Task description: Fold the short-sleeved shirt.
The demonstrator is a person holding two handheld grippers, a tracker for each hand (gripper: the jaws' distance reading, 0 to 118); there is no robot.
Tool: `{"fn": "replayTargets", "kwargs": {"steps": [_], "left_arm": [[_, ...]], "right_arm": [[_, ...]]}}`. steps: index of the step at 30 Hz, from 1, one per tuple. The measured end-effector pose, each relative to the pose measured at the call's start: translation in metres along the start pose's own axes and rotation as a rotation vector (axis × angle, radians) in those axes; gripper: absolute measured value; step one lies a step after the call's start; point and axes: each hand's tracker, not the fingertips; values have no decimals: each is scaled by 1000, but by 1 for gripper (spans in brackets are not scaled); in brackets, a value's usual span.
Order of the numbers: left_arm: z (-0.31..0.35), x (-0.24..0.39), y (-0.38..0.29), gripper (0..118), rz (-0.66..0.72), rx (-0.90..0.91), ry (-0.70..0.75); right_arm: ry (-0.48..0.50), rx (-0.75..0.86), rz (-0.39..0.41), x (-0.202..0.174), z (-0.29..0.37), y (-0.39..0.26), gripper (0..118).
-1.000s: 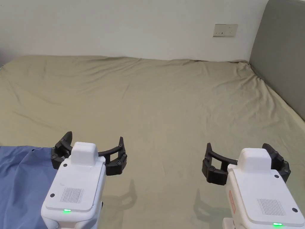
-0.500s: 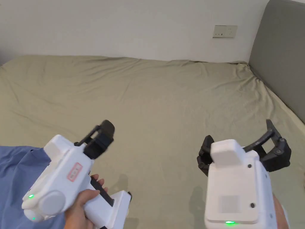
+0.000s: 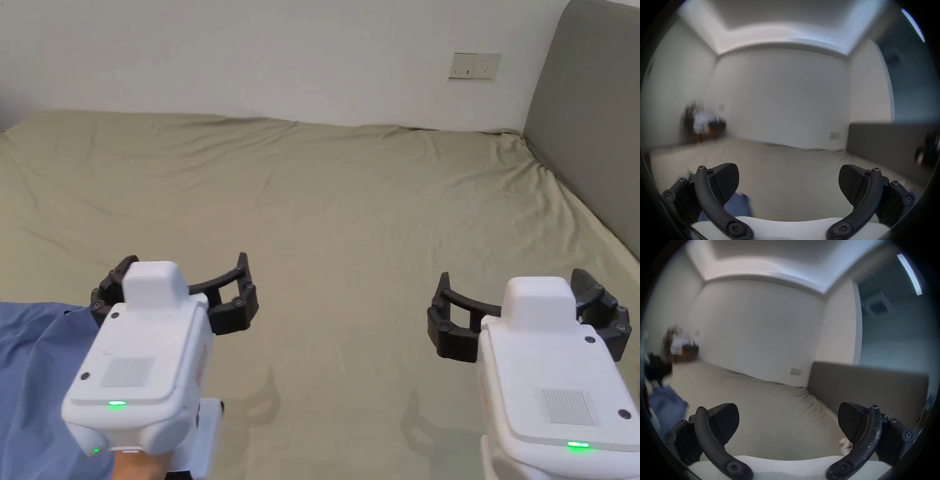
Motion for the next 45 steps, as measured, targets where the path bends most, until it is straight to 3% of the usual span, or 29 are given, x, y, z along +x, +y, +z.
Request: {"fn": "replayTargets", "kwargs": {"steps": [1, 4, 14, 45], "left_arm": [[0, 6, -4, 118, -58, 8, 8], [0, 12, -14, 118, -138, 6, 17], [-1, 0, -14, 118, -15, -10, -3], [5, -6, -7, 118, 10, 9, -4]], "right_arm": [[18, -15, -39, 3, -2, -3, 118], [13, -31, -54, 4, -2, -7, 118], [8, -21, -23, -1, -1, -6, 118], [19, -5, 6, -3, 5, -1, 118]]}}
